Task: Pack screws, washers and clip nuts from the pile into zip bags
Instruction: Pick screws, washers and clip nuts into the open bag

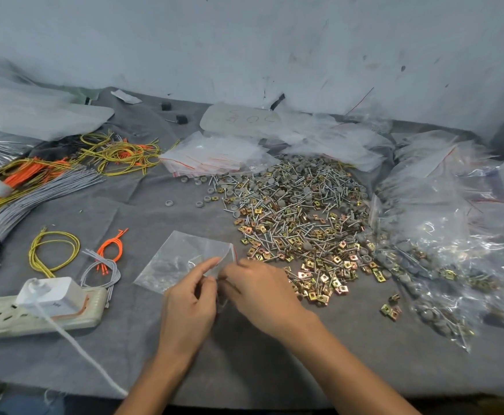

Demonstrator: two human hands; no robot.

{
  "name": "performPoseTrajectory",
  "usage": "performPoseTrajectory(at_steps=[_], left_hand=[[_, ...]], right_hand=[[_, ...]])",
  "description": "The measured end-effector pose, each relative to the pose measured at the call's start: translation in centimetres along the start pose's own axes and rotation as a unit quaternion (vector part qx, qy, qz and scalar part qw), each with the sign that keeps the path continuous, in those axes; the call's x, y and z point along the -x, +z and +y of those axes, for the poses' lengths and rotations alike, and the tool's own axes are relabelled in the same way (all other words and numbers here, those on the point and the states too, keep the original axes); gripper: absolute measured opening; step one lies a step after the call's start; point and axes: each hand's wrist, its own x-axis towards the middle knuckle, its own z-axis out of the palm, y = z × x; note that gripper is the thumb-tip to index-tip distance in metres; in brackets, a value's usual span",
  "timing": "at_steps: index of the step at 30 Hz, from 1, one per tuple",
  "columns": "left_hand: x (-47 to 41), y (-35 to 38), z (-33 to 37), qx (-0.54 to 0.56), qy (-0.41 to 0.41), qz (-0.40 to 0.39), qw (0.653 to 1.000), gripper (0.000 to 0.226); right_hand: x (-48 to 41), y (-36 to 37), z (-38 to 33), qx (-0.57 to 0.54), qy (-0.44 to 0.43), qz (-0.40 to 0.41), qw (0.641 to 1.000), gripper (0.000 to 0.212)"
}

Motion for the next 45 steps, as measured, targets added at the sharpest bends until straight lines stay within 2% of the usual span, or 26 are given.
performPoseTrajectory(at_steps=[5,13,18,22,24,28,31,35,41,45], left_hand=[[-0.1,0.0,0.0,0.017,-0.004,0.01,1.0,0.034],[0.1,-0.2,0.1,0.08,-0.005,0.011,0.997,0.036],[-0.1,-0.2,-0.3,0.091,-0.008,0.018,0.996,0.034],[-0.2,-0.2,-0.4,0.063,0.004,0.017,0.998,0.036],[-0.2,-0.1,-0.4,0.059,0.003,0.014,0.998,0.035],[0.0,0.0,0.0,0.049,0.004,0.003,0.999,0.035],[0.0,0.1,0.1,0.032,0.012,-0.003,0.999,0.035],[0.0,0.0,0.2,0.006,0.025,0.002,1.0,0.037],[0.1,-0.1,0.1,-0.005,0.023,0.003,1.0,0.039],[0.1,-0.1,0.0,0.001,0.018,0.001,1.0,0.037]], right_hand=[[1.4,-0.2,-0.1,-0.083,0.011,0.024,0.996,0.017],[0.8,0.1,-1.1,-0.066,0.068,-0.092,0.991,0.023],[0.2,0.3,-1.8,-0.08,0.076,-0.111,0.988,0.025],[0.8,-1.2,-0.7,-0.086,0.07,-0.073,0.991,0.025],[0.8,-2.9,1.3,-0.101,0.103,-0.039,0.989,0.019],[-0.4,-6.3,8.1,-0.01,0.206,0.014,0.978,0.008],[-1.1,-7.1,12.1,0.058,0.241,-0.013,0.969,0.009],[-1.1,-6.0,13.5,0.071,0.225,-0.065,0.97,0.006],[-0.6,-4.9,13.2,0.119,0.197,-0.036,0.973,0.007],[-0.1,-5.5,12.2,0.093,0.204,-0.021,0.974,0.009]])
